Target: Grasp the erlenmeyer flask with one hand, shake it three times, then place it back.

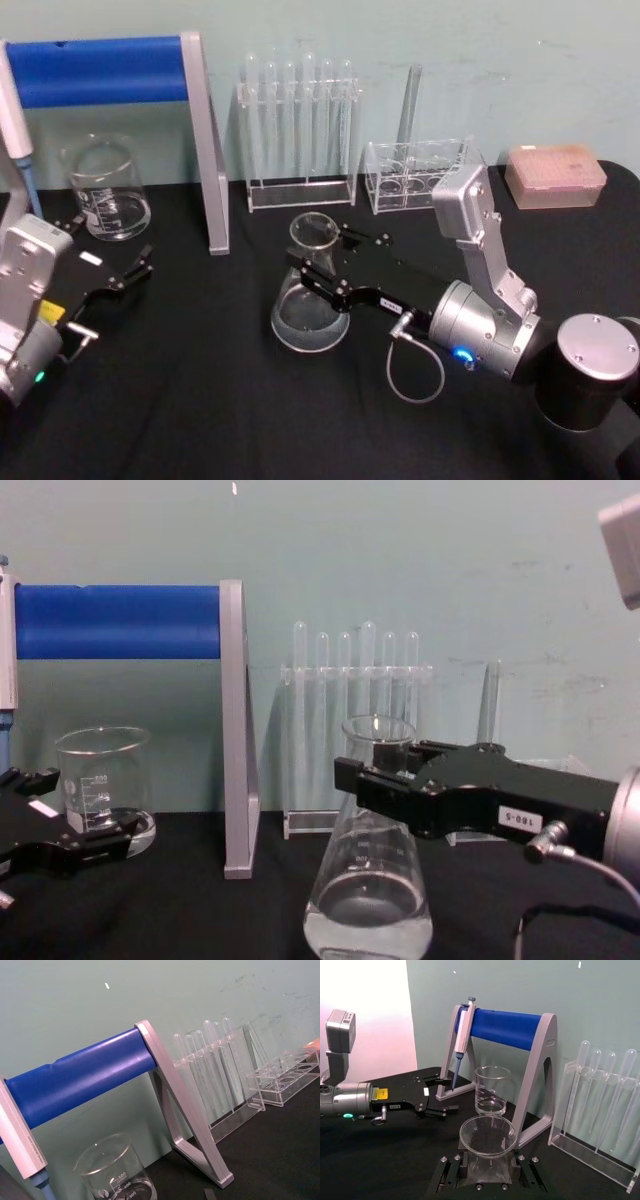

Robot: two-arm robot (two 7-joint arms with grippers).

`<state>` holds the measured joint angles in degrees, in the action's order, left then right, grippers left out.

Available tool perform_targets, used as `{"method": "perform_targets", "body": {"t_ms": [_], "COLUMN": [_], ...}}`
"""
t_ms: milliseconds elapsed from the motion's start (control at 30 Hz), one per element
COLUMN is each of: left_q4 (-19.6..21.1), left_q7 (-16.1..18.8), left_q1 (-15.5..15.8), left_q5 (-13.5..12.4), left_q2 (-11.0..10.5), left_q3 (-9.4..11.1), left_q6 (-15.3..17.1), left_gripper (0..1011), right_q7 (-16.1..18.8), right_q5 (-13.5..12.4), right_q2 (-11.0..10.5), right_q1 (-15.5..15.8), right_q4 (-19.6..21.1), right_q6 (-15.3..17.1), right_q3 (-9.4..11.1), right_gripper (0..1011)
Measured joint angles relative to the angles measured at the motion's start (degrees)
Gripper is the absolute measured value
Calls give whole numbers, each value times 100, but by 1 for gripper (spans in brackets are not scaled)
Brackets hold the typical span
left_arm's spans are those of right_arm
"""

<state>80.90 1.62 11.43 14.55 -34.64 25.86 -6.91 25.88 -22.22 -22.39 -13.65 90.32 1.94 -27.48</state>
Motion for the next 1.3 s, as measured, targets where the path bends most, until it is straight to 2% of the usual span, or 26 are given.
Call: {"method": "perform_targets", "body": {"t_ms": [833,1300], "left_q4": [0,0], "left_q7": [0,0], "left_q1": [0,0], "left_q5": [0,0], "left_q2": [0,0], "left_q3": [0,0], "left_q6": [0,0], "left_gripper": [1001,1001], "right_q7": [172,194], "right_q5": [134,167], "right_q2": [160,204], "right_q1": [67,116], "right_q4": [-539,-616], "right_q6": [-383,-416], "right_q3": [-87,-71], "right_gripper": [449,449]}}
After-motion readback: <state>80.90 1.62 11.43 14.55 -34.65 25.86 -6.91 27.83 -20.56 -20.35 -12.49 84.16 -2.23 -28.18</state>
